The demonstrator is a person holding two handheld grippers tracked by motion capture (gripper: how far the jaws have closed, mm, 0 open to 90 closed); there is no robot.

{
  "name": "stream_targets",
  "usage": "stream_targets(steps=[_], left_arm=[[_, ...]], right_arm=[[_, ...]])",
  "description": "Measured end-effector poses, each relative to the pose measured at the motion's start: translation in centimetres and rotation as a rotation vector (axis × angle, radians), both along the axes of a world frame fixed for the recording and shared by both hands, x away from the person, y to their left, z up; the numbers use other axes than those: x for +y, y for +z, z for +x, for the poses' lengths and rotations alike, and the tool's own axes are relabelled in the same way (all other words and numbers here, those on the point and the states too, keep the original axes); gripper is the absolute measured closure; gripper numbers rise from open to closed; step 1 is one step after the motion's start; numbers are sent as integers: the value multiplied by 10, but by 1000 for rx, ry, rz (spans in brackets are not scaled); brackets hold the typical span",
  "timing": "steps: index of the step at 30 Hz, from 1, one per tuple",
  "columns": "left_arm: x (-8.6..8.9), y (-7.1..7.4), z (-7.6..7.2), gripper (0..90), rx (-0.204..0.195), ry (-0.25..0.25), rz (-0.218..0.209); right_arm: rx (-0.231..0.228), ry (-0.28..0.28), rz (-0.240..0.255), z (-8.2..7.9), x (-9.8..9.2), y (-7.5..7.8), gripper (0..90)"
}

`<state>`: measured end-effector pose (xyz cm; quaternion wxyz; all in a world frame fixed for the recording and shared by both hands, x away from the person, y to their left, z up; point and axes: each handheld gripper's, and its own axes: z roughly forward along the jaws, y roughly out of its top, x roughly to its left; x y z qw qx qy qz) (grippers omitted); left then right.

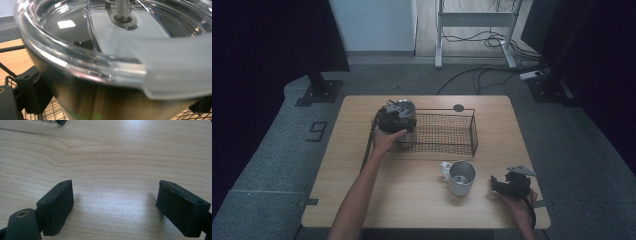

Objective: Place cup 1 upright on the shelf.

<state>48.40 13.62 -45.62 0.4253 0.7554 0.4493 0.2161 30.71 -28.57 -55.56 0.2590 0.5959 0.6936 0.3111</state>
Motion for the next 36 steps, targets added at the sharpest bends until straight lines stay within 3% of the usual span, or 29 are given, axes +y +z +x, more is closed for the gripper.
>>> stream_targets(steps=[15,36], left_arm=[[-7,-9,0,40,15,-10,23],[-4,-16,-10,38,-17,-18,31]], right_arm=[[-1,1,1,0,0,0,138],[-1,-1,-2,0,0,0,140]])
